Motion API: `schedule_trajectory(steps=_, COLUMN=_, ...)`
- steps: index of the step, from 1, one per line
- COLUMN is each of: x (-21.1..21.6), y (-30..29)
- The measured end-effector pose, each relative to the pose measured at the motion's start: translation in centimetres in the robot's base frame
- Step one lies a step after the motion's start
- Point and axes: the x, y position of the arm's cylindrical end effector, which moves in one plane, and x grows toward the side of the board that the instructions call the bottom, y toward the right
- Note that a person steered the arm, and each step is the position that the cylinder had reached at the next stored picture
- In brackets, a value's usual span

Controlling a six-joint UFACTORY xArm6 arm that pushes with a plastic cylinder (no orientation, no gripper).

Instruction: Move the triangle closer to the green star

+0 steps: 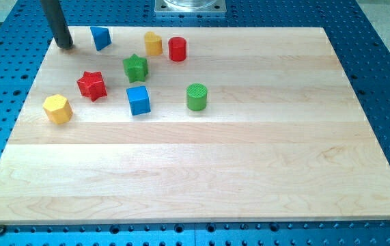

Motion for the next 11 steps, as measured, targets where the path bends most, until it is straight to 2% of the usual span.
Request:
schedule_trajectory(steps=3, x=0.3, y=-0.6)
schedule_trajectory(steps=4, x=1.6, y=4.6)
schedule_trajectory(steps=5, x=-0.4, y=1.6)
schedule_trajectory(steps=6, x=-3.3, y=1.8)
schedule_trajectory(steps=8, x=-4.1, y=5.9)
schedule_trajectory(steps=9, x=1.7, y=8.7)
schedule_trajectory(steps=10, x=3.3, y=8.2)
schedule_trajectory(steps=11, x=0.3, y=7.9)
